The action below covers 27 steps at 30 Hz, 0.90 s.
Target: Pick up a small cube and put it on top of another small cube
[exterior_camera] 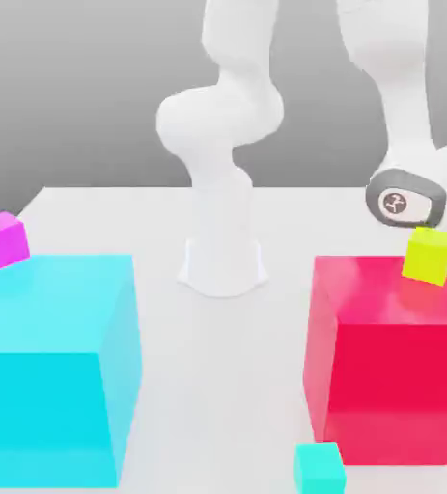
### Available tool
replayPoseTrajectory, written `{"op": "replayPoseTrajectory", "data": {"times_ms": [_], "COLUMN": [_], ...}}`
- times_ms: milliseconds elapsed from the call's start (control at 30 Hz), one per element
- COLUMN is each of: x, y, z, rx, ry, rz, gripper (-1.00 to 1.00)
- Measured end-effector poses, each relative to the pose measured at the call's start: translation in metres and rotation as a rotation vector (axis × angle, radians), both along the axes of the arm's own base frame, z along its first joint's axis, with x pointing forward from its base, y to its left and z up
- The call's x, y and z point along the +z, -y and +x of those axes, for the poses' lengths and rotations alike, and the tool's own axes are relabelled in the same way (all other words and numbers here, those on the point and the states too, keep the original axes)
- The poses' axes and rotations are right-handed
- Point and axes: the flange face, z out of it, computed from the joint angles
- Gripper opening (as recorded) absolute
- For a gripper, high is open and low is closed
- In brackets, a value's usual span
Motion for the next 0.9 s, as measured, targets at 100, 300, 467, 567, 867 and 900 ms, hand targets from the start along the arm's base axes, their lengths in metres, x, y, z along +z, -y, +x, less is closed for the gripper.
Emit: {"op": "replayPoseTrajectory", "data": {"times_ms": [100,300,467,567,867,900], "x": [0.046,0.141,0.223,0.254,0.204,0.204], "y": [-0.006,0.022,0.064,0.096,0.097,0.097], "z": [0.030,0.088,0.115,0.117,0.099,0.099], "rx": [-0.014,-0.054,-0.078,-0.080,-0.018,-0.018], "ry": [0.022,0.038,0.039,0.012,-0.018,-0.018], "rz": [0.027,0.037,0.046,0.024,-0.027,-0.027], "gripper": [-1.00,-1.00,-1.00,-1.00,1.00,1.00]}}
